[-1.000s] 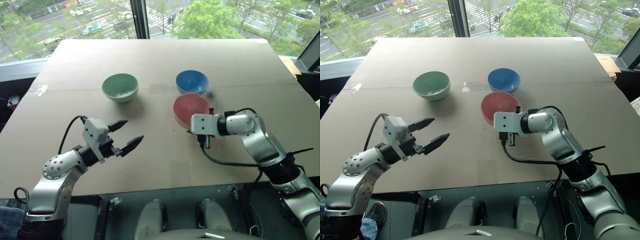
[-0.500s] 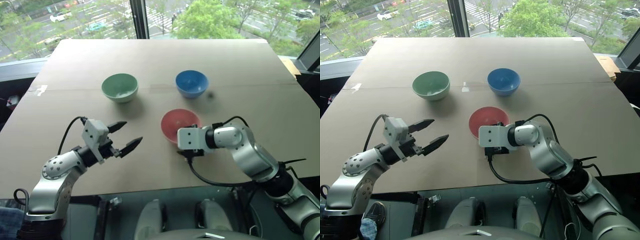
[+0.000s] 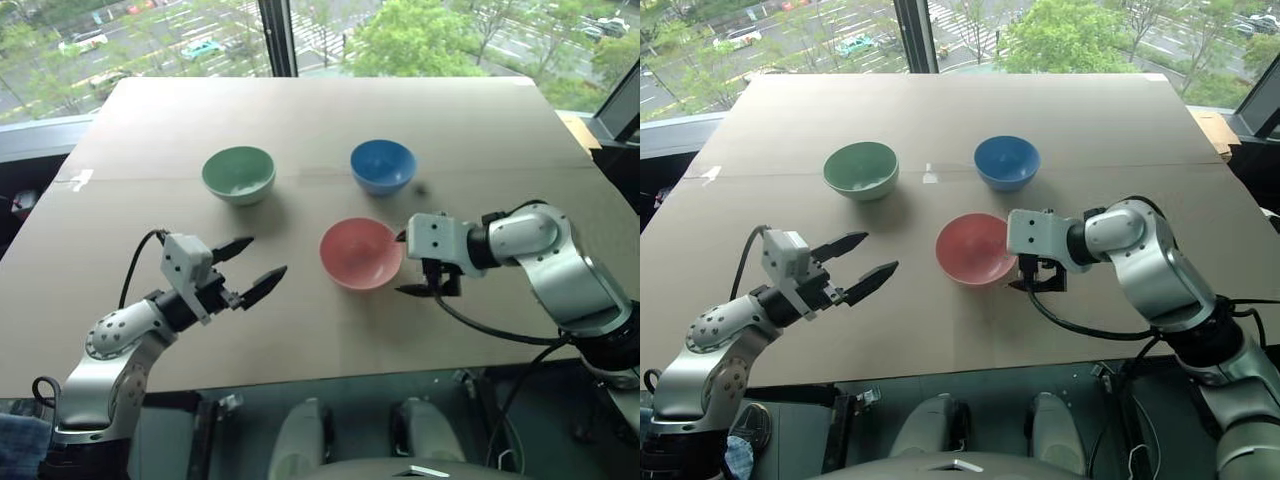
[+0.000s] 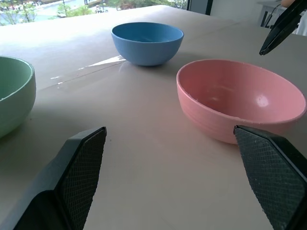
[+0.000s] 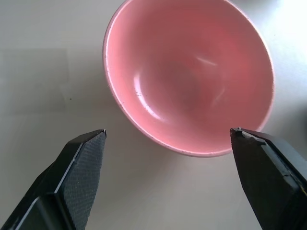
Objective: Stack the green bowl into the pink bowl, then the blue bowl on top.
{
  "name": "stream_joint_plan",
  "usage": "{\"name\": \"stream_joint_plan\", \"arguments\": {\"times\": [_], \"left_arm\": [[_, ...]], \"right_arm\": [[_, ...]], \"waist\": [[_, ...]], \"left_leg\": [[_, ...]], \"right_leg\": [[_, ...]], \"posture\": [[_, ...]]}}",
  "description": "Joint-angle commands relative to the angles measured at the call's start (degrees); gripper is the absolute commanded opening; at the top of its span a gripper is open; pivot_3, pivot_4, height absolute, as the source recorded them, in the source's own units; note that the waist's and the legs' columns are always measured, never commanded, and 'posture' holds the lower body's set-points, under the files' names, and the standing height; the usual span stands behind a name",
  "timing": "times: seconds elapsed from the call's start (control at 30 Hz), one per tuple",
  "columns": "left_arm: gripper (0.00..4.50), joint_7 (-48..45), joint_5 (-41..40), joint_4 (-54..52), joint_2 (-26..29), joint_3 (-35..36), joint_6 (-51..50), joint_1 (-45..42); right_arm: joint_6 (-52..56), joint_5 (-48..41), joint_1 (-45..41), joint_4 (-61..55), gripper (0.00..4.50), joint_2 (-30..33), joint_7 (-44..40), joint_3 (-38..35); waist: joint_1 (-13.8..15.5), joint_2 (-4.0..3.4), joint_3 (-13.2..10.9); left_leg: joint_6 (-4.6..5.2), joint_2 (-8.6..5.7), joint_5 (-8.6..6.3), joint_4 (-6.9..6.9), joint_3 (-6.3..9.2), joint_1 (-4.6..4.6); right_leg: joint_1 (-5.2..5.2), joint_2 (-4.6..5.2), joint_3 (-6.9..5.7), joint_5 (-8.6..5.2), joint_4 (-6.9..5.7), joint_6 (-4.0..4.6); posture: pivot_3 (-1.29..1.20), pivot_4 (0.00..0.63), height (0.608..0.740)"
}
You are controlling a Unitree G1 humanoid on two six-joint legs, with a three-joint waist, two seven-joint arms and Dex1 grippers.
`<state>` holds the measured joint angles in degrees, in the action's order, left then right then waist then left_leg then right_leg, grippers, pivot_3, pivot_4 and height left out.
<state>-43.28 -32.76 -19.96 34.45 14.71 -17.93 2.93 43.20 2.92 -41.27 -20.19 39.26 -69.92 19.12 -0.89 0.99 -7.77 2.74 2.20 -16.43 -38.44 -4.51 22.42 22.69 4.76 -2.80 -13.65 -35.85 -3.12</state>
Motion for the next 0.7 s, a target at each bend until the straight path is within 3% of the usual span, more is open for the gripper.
{"name": "stream_joint_plan", "arguments": {"times": [0.03,0.13,0.4,0.7], "left_arm": [[4.5,1.96,-1.35,-3.27,-0.7,1.33,-0.33,-1.23],[4.5,3.18,-0.96,-4.14,-1.01,1.19,-0.49,-1.49],[4.5,8.89,0.89,-7.46,-0.31,0.86,-3.01,-5.14],[4.5,8.76,9.27,-0.12,4.05,-3.07,-1.58,-14.32]], "right_arm": [[-6.4,0.25,-5.79,9.73,4.36,0.79,2.28,-2.36],[-8.49,-0.87,-7.3,13.76,4.36,-0.2,3.64,-2.9],[-3.98,-20.55,-1.92,6.54,4.36,-6.49,3.71,-17.18],[-2.87,-30.49,7.44,-1.24,4.36,-2.75,9.94,-30.62]], "waist": [[0.02,0.01,0.01],[0.38,0.05,0.03],[0.86,0.01,0.0],[1.82,0.01,-0.01]], "left_leg": [[0.0,0.0,0.0,0.0,0.0,-0.02],[0.01,-0.02,0.0,0.01,0.05,0.01],[0.01,-0.05,-0.01,0.03,0.34,0.47],[0.0,-0.08,0.01,-0.14,0.38,0.34]], "right_leg": [[-0.01,0.0,0.0,0.0,-0.01,0.0],[-0.01,0.0,-0.03,-0.01,0.02,0.01],[0.09,0.03,-0.35,0.01,0.02,-0.02],[0.0,0.02,-0.37,0.0,0.0,-0.02]], "posture": [[0.0,0.15,0.74],[0.0,0.15,0.74],[0.0,0.15,0.74],[0.0,0.15,0.74]]}}
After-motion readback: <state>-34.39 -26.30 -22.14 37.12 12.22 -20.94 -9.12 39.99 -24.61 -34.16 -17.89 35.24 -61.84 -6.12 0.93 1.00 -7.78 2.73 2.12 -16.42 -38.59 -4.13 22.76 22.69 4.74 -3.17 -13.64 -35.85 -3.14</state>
